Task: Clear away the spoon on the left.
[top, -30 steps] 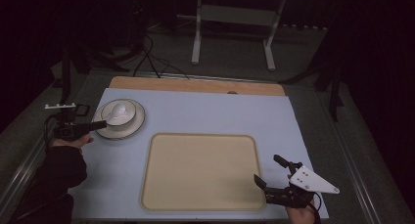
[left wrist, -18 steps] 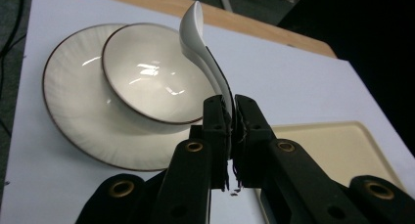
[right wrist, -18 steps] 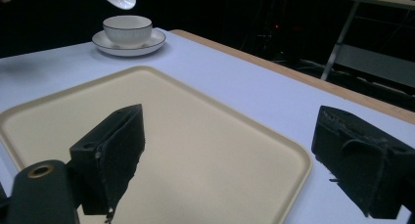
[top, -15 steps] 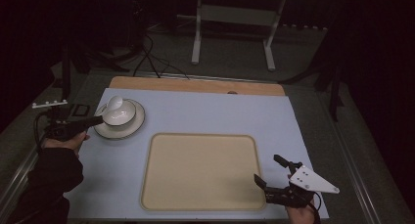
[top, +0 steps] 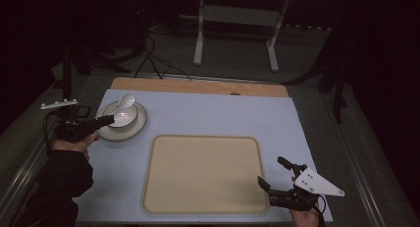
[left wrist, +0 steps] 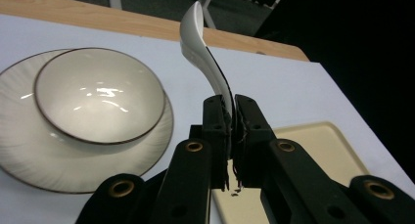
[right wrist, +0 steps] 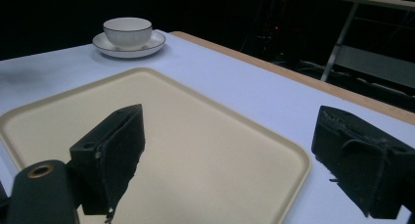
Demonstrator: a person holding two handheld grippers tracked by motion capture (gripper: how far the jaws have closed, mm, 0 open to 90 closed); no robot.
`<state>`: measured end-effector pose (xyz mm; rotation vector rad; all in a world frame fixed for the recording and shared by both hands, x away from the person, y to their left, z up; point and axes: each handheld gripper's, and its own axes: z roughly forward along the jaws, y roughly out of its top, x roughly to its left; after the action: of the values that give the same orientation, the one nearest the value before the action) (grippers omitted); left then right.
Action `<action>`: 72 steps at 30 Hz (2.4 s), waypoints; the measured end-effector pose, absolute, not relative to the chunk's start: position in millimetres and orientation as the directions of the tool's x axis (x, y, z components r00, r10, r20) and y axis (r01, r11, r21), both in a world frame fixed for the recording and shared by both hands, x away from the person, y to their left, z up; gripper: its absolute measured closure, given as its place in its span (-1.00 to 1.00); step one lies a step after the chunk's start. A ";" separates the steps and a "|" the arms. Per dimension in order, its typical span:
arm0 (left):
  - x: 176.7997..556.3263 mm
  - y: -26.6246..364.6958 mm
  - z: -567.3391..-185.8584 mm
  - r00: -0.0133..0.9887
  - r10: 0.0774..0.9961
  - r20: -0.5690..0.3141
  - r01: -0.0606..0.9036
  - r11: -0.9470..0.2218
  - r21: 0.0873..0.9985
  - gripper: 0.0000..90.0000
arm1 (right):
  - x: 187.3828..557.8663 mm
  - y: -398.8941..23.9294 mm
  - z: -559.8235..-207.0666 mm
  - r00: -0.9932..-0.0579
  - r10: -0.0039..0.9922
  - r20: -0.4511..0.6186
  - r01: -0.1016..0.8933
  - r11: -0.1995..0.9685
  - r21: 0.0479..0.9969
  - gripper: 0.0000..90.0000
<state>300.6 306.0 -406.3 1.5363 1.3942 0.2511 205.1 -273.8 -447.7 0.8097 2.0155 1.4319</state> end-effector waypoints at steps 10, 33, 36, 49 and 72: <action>293.2 284.0 -398.2 0.351 0.826 -0.442 0.600 0.165 0.783 0.91 | 205.2 -274.1 -447.6 -0.679 0.729 -0.079 0.164 0.256 0.953 -0.72; 288.9 232.8 -391.1 0.390 0.792 -0.470 0.587 0.180 0.790 0.91 | 206.3 -273.6 -447.5 -0.686 0.724 -0.073 0.168 0.254 0.952 -0.72; 288.6 227.0 -390.2 0.383 0.801 -0.460 0.576 0.182 0.797 0.91 | 206.5 -273.7 -447.5 -0.688 0.723 -0.071 0.167 0.253 0.953 -0.73; 288.4 191.7 -395.2 0.389 0.795 -0.466 0.581 0.181 0.794 0.91 | 206.9 -273.9 -447.6 -0.688 0.723 -0.066 0.169 0.248 0.954 -0.73; 265.4 139.6 -438.4 0.387 0.815 -0.430 0.577 0.149 0.803 0.91 | 207.2 -276.2 -447.5 -0.693 0.719 -0.045 0.176 0.229 0.957 -0.73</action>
<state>265.4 139.6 -438.4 1.5337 1.2938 0.2682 207.2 -276.2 -447.5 0.8200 2.0224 1.4773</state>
